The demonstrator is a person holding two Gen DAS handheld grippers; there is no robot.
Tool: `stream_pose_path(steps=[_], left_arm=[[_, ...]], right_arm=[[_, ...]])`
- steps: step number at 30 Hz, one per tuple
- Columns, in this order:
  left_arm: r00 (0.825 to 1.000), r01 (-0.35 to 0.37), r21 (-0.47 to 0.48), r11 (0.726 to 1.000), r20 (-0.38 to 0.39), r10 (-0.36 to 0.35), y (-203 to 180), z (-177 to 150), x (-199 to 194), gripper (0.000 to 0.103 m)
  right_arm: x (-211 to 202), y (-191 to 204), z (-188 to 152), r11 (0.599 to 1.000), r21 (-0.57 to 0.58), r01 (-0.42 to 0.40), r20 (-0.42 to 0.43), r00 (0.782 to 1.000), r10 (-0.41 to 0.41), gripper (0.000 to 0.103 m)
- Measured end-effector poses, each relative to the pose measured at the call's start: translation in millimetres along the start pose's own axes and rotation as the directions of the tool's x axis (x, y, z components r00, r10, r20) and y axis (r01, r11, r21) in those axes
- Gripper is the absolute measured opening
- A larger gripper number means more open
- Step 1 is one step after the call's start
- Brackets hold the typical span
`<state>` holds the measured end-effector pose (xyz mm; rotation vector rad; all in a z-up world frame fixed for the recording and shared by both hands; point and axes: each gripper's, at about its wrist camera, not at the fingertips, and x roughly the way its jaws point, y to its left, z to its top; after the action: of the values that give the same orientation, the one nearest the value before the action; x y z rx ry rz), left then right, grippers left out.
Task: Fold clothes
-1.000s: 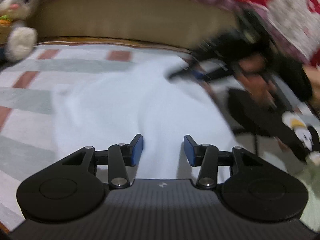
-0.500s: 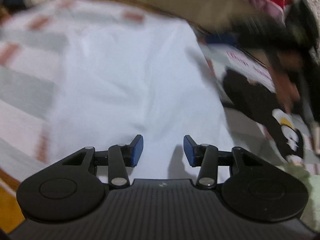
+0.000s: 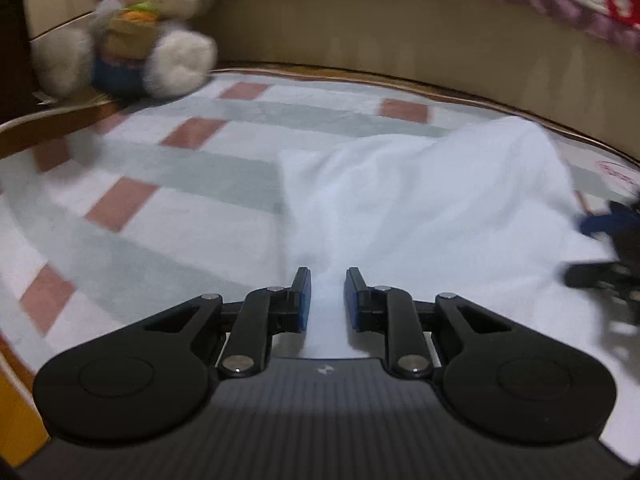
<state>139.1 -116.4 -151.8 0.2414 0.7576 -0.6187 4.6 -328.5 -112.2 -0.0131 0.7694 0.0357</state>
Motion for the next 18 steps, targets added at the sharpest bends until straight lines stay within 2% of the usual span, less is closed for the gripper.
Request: stream_pose_path(steps=[1,3,5,8,11,14,16,17,18], left_arm=[[1.0,0.02,-0.035,0.999,-0.007,-0.02,7.0,2.5,1.2,0.021],[1.0,0.015,-0.062,0.998,-0.018,-0.016,10.6,6.2,-5.2,0.02],[1.0,0.0,-0.033,0.999,0.009,0.0,4.8,11.3,-21.7,0.02],[0.99,0.136,-0.028,0.99,0.038,-0.135,1.9,8.7,-49.9,0.028],[0.979,0.201,0.002,0.98,-0.034,-0.201,-3.0,-0.9,-48.7,0.029],[0.989,0.109,0.032,0.994,-0.104,-0.105,-1.9,-15.5,-35.6,0.028],[0.99,0.081,0.023,0.996,-0.116,-0.078,4.6,-18.4,-35.7,0.029],[0.992,0.038,0.057,0.998,-0.125,-0.031,3.5,-19.4,-37.6,0.045],[0.993,0.009,0.104,0.995,-0.121,0.003,1.7,-22.5,-40.0,0.054]], right_arm=[[-4.7,3.0,-1.8,1.0,0.0,-0.004,0.004,1.0,0.004,0.059],[-14.0,8.9,-5.4,1.0,0.001,-0.011,0.011,1.0,0.011,0.061],[-23.3,14.9,-9.0,1.0,0.001,-0.018,0.018,1.0,0.018,0.061],[-37.3,23.8,-14.4,1.0,0.002,-0.028,0.029,0.999,0.028,0.061],[-48.2,29.3,-22.2,0.999,0.017,-0.046,0.024,0.999,0.045,0.062],[-50.6,25.4,-36.6,0.994,0.071,-0.08,-0.022,0.996,0.082,0.06],[-52.2,22.9,-46.1,0.989,0.107,-0.102,-0.052,0.993,0.108,0.06],[-53.0,21.6,-50.9,0.986,0.126,-0.112,-0.066,0.99,0.121,0.06],[-53.8,20.3,-55.7,0.982,0.145,-0.122,-0.08,0.988,0.134,0.06]])
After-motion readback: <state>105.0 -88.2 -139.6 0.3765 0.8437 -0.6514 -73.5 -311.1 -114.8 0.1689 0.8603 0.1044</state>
